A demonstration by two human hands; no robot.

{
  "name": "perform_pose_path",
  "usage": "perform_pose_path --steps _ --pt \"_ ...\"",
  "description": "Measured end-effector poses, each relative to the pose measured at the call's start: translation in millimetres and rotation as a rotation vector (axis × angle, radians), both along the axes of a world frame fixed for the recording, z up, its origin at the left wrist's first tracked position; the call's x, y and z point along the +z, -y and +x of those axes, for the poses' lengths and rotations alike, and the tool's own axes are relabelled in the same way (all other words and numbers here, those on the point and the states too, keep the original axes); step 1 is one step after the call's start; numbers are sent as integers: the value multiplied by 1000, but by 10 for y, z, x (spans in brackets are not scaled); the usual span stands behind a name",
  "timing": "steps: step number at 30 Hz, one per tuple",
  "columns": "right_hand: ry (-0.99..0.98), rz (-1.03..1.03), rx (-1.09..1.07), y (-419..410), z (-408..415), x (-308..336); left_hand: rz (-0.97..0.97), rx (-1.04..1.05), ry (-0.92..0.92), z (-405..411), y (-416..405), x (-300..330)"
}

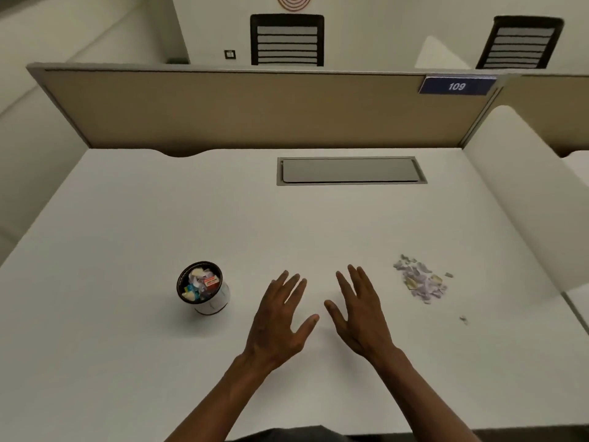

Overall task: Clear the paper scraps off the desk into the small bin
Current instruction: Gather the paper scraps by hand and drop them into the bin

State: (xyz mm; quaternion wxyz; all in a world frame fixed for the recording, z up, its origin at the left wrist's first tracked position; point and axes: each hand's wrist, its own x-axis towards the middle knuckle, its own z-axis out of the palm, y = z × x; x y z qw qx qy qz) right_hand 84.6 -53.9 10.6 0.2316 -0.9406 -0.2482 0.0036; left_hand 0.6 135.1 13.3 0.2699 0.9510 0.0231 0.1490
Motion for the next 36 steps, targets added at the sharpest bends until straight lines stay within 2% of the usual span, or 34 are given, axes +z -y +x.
perform_pose_path --steps 5,9,12,14,16,22,26,28,32,36 --pt "-29 -86 -242 486 -10 -90 66 -125 -144 142 328 -287" --pt "-92 -99 -533 964 65 -101 146 -222 -262 185 425 -513" --pt "-179 -164 -728 1387 50 -113 163 -238 -251 178 484 -588" --pt "-296 -162 -780 1583 -32 -153 157 -237 -241 195 553 -594" --pt "-360 -158 -749 1672 -171 -217 144 -231 -229 245 662 -578" --pt "-300 -188 -570 1713 -562 -323 124 -301 -187 550 1249 -424" --pt "-170 -69 -506 1837 -362 -247 108 -373 -140 819 1651 -311" --pt "-105 -97 -454 1937 -150 -209 102 -417 -120 961 1857 -250" --pt "-165 -207 -320 2132 92 -256 108 -538 -97 1229 2220 -164" --pt "-66 -148 -236 2197 -141 -320 164 -629 -131 1395 2425 -185"
